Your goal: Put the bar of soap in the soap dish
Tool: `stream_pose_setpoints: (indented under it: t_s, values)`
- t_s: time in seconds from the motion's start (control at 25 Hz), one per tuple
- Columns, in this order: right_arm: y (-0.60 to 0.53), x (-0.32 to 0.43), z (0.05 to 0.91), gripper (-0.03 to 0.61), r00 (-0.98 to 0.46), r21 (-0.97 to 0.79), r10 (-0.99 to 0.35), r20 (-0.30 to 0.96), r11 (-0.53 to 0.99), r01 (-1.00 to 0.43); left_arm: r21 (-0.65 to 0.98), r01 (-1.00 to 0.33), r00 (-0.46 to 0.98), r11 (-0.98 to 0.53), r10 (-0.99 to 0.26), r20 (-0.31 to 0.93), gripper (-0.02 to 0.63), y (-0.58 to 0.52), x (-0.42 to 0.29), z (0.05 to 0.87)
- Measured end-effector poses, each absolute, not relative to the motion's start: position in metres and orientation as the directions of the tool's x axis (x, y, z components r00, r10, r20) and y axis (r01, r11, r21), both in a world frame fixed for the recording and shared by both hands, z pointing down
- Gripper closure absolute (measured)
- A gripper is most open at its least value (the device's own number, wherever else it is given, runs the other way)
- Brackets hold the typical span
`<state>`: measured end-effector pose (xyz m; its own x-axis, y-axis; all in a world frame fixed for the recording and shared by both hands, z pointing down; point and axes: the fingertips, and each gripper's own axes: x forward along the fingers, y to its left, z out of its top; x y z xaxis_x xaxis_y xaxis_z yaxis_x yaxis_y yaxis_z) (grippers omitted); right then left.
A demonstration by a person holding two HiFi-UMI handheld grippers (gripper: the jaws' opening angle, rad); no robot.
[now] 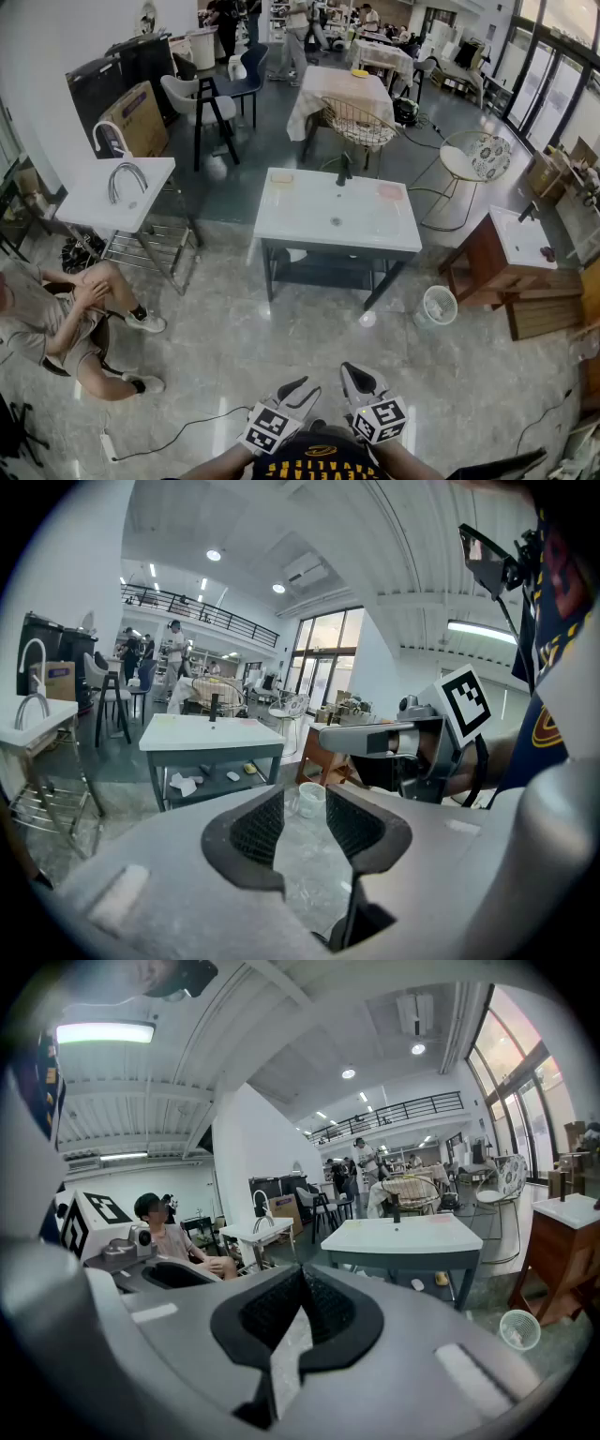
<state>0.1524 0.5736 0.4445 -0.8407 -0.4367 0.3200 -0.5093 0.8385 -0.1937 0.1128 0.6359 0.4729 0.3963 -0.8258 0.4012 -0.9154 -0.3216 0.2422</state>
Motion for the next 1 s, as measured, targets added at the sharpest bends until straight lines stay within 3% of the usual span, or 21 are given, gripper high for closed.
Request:
stream_pose_setpoints:
  t_s: [0.52, 0.88, 1.0]
  values:
    - [0.576, 0.196, 0.444, 0.575, -0.846, -0.206, -0.438, 0.304, 0.837, -0.508, 0.248, -0.924, 0.374, -0.291, -0.820, 0.433, 0.471, 0.633, 0.158, 0.477]
    - [0.513, 0.193, 0.452, 0.461, -0.867, -0.191, -0.393, 0.307, 0.867, -0.461, 0.234, -0.943, 0.322, -0.238, -0.834, 0.447, 0.471, 0.580, 0.159, 0.481]
    - [0.493, 0.183, 0.458, 0.451, -0.865, -0.203, -0.392, 0.313, 0.862, -0.464, 0.227, -0.946, 0.312, -0.231, -0.836, 0.451, 0.471, 0.560, 0.144, 0.486]
